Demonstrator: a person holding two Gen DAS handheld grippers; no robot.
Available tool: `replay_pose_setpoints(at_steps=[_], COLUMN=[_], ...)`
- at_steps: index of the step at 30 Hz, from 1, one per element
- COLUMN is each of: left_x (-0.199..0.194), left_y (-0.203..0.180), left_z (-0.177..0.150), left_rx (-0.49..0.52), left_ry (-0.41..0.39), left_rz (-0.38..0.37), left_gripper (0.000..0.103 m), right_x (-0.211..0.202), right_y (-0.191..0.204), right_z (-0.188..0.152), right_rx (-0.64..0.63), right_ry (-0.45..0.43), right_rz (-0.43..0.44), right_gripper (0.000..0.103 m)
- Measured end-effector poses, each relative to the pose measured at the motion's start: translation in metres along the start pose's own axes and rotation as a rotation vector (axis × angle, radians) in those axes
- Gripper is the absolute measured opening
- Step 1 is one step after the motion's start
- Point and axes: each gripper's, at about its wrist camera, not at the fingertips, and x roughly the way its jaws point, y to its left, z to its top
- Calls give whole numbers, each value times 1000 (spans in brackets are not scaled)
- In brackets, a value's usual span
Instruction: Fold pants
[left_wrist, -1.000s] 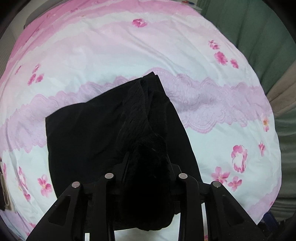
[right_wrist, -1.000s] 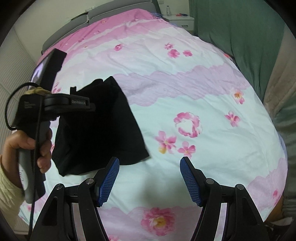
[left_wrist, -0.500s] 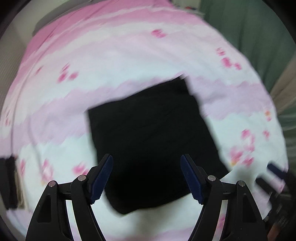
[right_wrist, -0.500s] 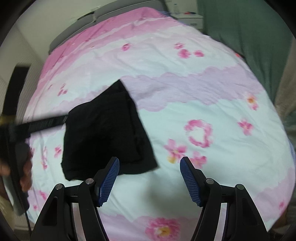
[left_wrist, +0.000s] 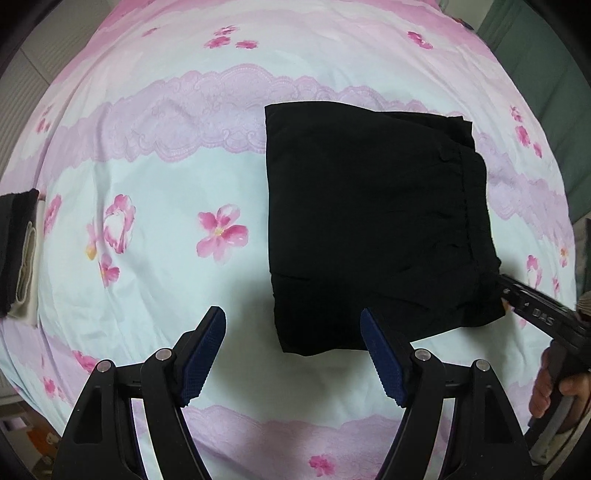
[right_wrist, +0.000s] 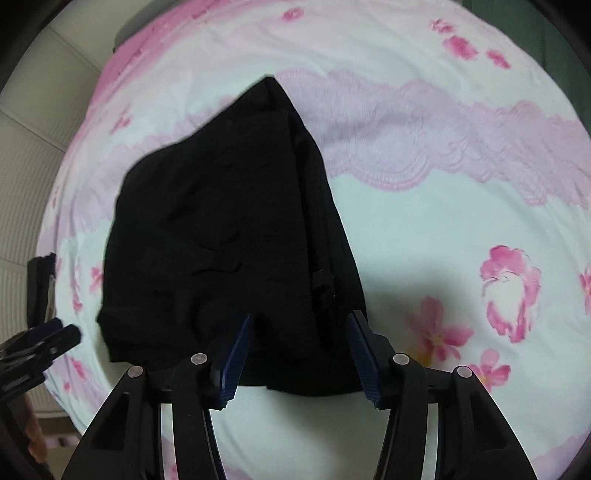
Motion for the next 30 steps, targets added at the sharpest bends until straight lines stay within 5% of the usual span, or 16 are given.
replay_pose_setpoints(at_steps=[6,17,20,22,30], left_x=[-6,-16,-17,-16,-11], left_y=[-1,1,3,2,-12], left_z=[3,3,0,-2,2], left_rx=[2,19,22,27,56], left_ry=[-17,-34,-35,-32,-18], left_rz=[-15,-14,-15,-3,10], left_gripper=[75,75,75,75,75], right_x=[1,-20,-28,-32,-5], right_y=[10,-11,-18,-13,7], right_z=[3,18,16,11,4], right_rx=[-37,-40,1,-13,-79], right_ry=[33,-31,-40,-34,1], right_rz=[13,-140,-83,-33,14], right_gripper=[18,1,8,51,53])
